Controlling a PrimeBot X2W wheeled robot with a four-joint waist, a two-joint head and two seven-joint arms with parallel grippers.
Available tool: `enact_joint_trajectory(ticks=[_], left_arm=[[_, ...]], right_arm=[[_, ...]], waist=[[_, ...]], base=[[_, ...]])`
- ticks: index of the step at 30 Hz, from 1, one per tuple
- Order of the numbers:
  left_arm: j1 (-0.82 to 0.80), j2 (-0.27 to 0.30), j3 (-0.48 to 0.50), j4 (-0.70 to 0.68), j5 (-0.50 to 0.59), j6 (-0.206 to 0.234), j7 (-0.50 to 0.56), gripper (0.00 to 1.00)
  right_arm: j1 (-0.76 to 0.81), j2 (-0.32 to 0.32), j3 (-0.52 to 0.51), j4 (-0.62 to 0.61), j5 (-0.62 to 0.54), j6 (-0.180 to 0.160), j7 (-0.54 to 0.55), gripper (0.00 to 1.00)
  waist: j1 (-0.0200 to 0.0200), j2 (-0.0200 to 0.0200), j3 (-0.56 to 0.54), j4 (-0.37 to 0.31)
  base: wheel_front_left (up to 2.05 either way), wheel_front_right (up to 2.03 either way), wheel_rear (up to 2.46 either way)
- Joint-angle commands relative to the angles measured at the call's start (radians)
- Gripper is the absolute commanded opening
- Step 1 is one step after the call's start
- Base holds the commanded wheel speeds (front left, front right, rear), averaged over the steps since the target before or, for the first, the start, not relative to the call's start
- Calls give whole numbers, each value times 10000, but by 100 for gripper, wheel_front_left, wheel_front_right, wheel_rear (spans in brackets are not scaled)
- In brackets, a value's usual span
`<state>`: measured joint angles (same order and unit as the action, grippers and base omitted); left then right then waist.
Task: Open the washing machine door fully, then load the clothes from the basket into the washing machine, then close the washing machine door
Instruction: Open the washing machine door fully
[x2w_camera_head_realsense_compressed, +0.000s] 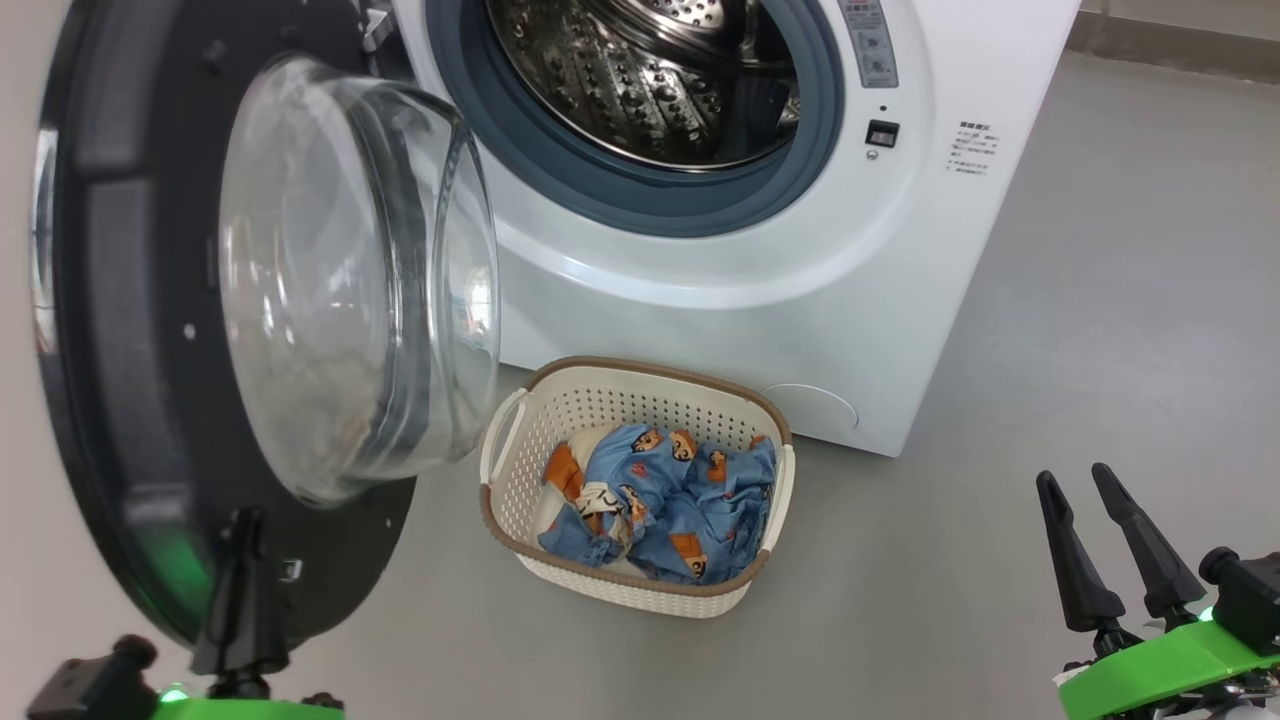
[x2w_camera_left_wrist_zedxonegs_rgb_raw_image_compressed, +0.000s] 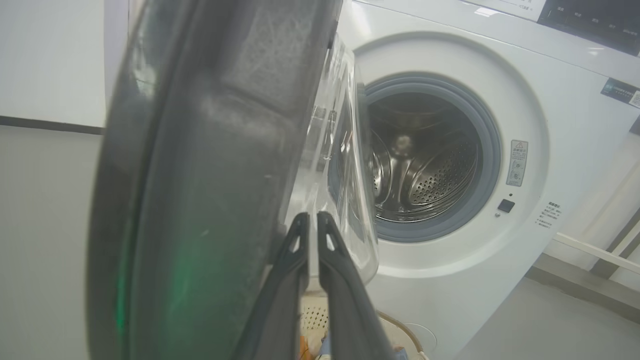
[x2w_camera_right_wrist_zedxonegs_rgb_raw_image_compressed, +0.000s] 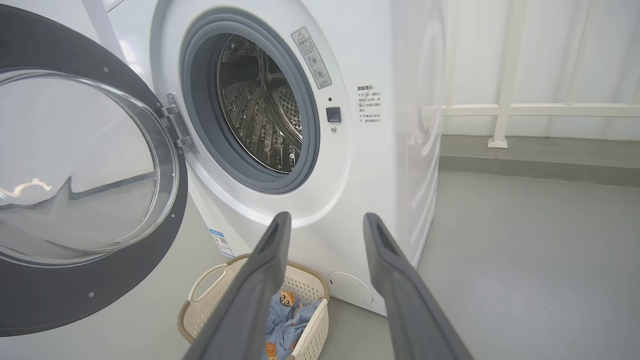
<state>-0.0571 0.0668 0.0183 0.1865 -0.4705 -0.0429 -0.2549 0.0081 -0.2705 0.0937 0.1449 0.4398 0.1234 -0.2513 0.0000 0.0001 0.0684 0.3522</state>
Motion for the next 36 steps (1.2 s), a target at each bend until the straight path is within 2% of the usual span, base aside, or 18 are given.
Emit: enact_joint_trajectory(ticks=[1,11,15,30,36], left_arm=[[-297,330,542,-203,71,108,-68,0],[-1220,847,1555,603,184,105,-68,0],[-1787,1001,2233,1009,429,130,-68,0],[-3270,1219,4322,2384,1352,6,-68,0],[-3859,1391,4811,2980,1686,-117,-68,0]], right_arm=[[-186,-191,201,-227,-23,73,-105,75],[-293,-350,195,-330,-54,73,-105,74],[-472,-526,211,-371,-71,73,-105,75],[-1140,-999,345,-466,-127,73,-105,73],[-1354,-1162,371,-527,-144,73,-105,73]], waist=[[0,-1,21,32],[0,-1,518,167],[0,-1,951,254],[0,-1,2023,440],[0,-1,2419,497]], base=[[0,0,0],[0,0,0],[0,0,0],[0,0,0],[0,0,0]])
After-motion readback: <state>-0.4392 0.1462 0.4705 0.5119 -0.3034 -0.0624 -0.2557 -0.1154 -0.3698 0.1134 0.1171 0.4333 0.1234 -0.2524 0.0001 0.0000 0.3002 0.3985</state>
